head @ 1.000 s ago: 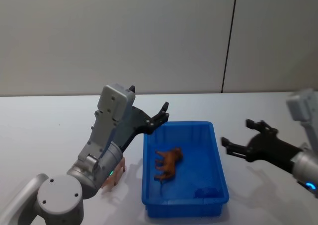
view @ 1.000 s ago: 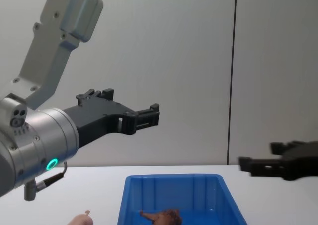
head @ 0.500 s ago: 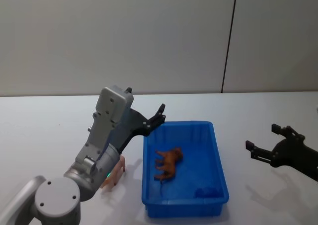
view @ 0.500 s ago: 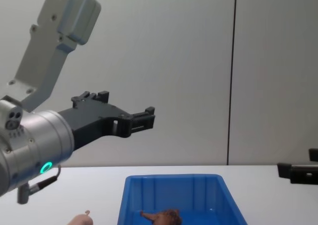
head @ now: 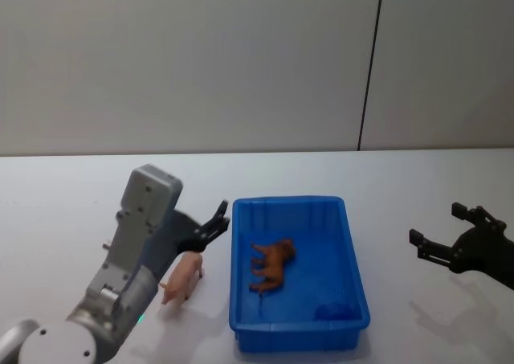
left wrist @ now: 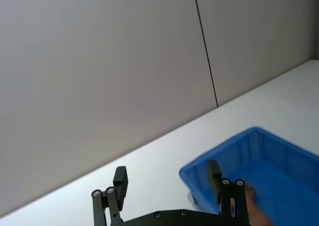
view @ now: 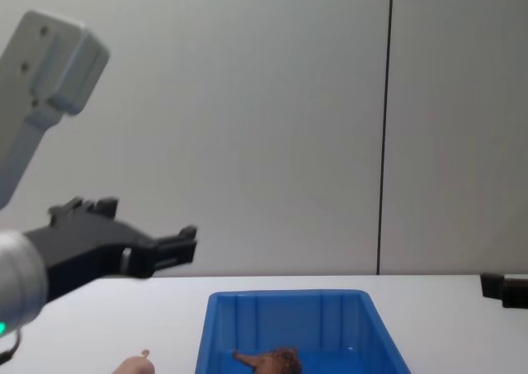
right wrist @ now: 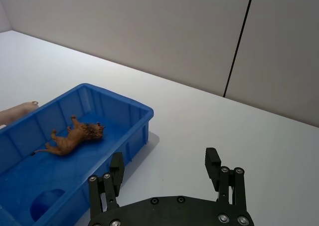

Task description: Pick up the two dolls from the table and place them into the box.

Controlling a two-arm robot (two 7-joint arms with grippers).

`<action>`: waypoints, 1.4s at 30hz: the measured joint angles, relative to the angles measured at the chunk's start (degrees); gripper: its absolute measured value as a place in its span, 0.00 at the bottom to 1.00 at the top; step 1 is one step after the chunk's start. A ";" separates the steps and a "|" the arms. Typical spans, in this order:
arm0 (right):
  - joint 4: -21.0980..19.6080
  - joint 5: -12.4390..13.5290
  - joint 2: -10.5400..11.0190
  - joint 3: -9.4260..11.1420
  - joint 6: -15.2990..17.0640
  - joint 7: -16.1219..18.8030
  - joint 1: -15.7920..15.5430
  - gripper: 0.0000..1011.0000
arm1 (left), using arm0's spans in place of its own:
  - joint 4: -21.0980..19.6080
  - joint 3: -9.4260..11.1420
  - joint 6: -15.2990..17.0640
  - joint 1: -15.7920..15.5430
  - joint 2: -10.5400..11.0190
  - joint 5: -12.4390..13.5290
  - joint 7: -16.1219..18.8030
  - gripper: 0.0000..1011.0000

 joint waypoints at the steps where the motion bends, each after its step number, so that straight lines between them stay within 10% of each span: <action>1: -0.01 0.05 0.08 0.06 -0.05 -0.02 -0.06 0.99 | -0.24 -0.07 0.35 0.35 0.30 -0.40 0.30 0.99; 19: -0.10 0.40 0.48 0.34 -0.29 -0.17 -0.43 0.99 | -1.34 -1.91 5.29 6.41 5.69 -7.13 0.02 0.99; 42: -0.10 0.50 0.61 0.43 -0.36 -0.18 -0.54 0.99 | 8.63 -2.48 4.88 3.35 3.07 -8.71 -8.70 0.99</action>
